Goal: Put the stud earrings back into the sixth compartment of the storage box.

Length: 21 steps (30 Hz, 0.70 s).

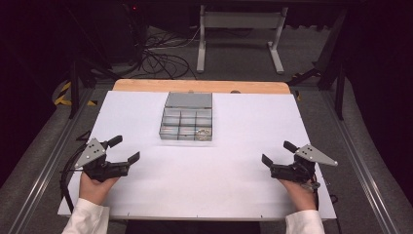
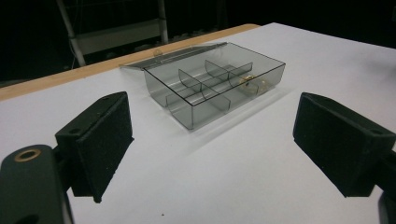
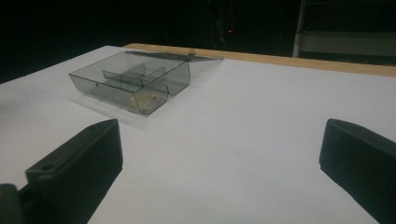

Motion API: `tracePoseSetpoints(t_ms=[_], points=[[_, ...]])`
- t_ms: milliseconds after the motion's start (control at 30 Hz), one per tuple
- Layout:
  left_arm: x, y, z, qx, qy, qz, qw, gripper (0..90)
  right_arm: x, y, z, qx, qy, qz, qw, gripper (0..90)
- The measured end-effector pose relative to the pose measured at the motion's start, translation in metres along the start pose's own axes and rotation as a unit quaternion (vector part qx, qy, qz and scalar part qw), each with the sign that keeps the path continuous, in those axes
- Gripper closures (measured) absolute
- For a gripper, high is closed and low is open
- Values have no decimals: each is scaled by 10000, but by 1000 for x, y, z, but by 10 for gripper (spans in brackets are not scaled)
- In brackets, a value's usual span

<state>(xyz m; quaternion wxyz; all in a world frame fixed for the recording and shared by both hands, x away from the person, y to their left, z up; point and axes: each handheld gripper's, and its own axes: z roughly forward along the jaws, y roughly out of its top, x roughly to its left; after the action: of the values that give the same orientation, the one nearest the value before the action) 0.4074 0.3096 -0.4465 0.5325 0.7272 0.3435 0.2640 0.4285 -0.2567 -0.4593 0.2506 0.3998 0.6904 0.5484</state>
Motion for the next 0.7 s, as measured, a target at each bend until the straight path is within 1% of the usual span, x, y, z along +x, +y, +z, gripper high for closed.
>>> tracePoseSetpoints(t_ms=[100,300,433,467,700], points=[[0,0,0,20,2,14,10000,126,-2,-1,-2,-11,-33,3,10000,0],[1,0,-1,0,4,1,10000,125,-6,-5,-1,74,-104,-138,9998,4],[2,0,-2,0,9,-11,10000,126,-7,-8,2,124,-92,-129,9998,4],[2,-1,-2,-31,13,-33,10000,125,-7,-8,2,121,-90,-129,9998,4],[4,-1,-4,-38,26,-70,10000,126,-8,-8,1,97,-131,-109,9998,3]])
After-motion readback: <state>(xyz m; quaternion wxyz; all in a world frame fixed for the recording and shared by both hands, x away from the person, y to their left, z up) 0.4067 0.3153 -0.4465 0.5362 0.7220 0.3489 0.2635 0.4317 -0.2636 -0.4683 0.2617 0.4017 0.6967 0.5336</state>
